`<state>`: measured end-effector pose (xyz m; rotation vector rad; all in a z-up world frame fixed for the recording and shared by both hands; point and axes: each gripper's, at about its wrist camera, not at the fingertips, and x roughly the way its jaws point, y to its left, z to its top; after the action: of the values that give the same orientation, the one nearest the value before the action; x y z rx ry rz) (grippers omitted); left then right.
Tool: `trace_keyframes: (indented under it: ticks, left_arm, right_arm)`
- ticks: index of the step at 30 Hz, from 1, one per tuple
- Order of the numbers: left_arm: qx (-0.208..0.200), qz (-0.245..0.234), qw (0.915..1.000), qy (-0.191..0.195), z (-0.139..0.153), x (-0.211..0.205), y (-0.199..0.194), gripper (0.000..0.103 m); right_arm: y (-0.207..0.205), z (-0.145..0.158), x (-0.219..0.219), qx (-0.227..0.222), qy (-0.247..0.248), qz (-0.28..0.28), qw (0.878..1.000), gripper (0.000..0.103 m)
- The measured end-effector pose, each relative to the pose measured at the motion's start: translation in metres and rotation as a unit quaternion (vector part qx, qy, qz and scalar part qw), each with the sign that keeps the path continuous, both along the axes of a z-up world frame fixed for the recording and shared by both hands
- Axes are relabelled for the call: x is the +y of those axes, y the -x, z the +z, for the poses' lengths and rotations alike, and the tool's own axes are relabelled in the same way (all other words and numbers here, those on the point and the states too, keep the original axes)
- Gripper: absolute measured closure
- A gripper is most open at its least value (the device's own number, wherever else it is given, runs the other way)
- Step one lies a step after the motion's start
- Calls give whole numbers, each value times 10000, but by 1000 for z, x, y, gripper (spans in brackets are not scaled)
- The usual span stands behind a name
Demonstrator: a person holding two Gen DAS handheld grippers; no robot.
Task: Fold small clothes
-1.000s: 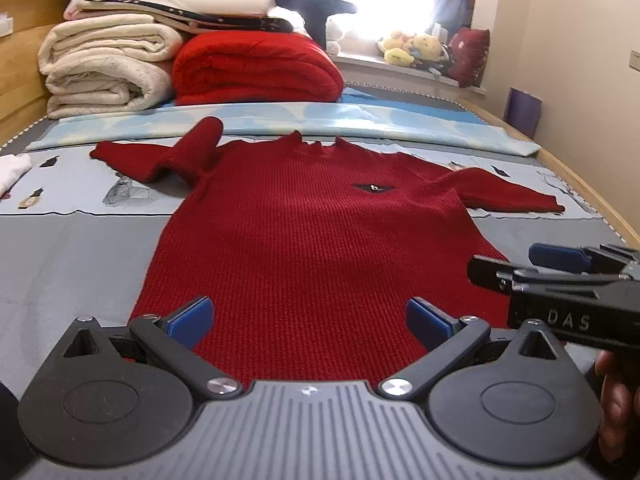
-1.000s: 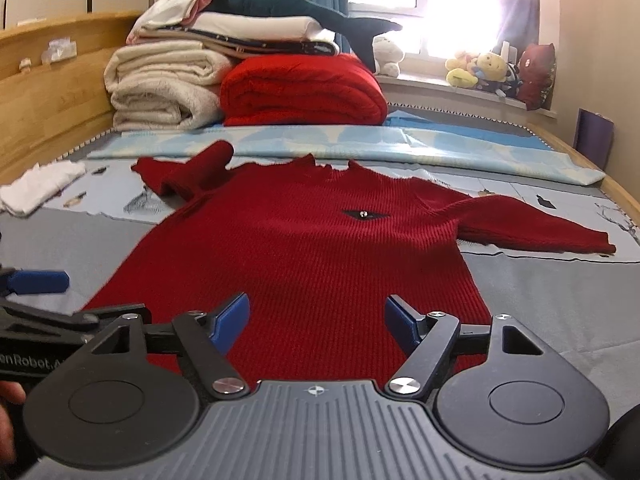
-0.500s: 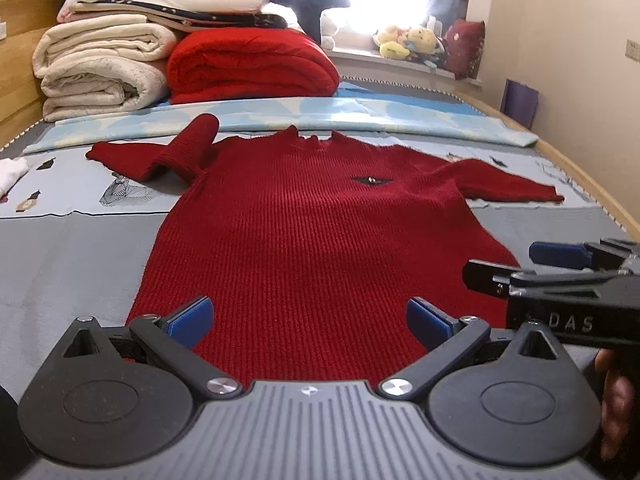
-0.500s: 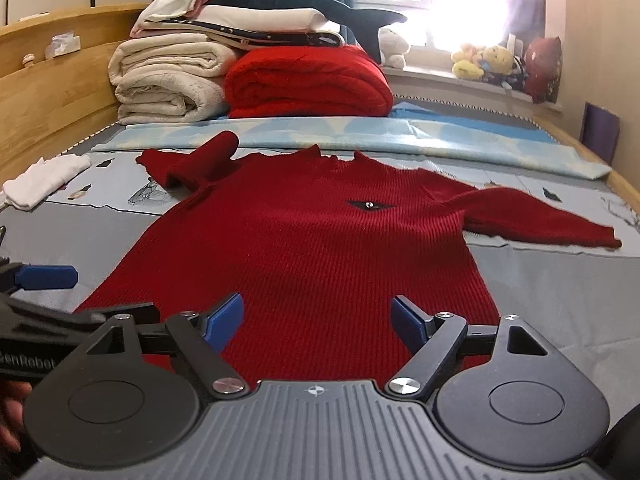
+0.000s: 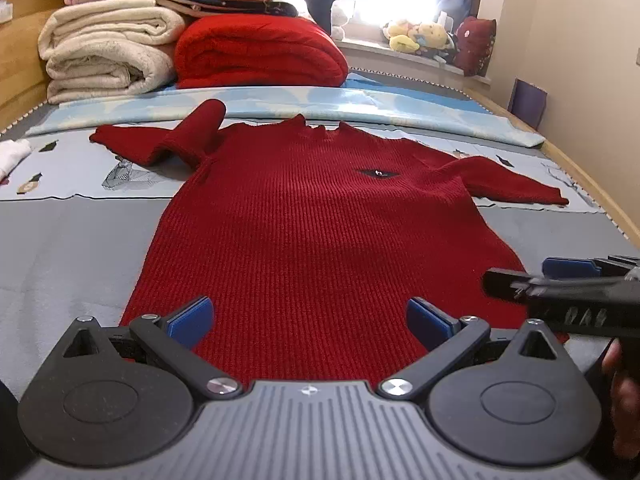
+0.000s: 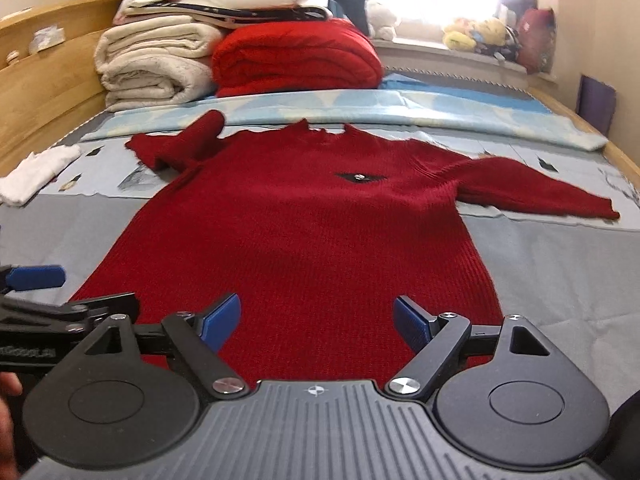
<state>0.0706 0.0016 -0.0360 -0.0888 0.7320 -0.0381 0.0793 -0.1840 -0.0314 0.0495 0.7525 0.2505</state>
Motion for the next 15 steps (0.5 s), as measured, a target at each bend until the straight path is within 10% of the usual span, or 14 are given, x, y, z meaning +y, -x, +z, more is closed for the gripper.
trace_keyframes:
  ticks: [9, 15]
  left_arm:
    - [256, -334, 9934, -1070, -9, 59, -58, 0]
    - [1202, 547, 9907, -325, -46, 123, -96, 0]
  right_arm:
    - [-65, 19, -85, -106, 383, -310, 9987, 22]
    - [-90, -35, -132, 828, 87, -909, 9924, 29]
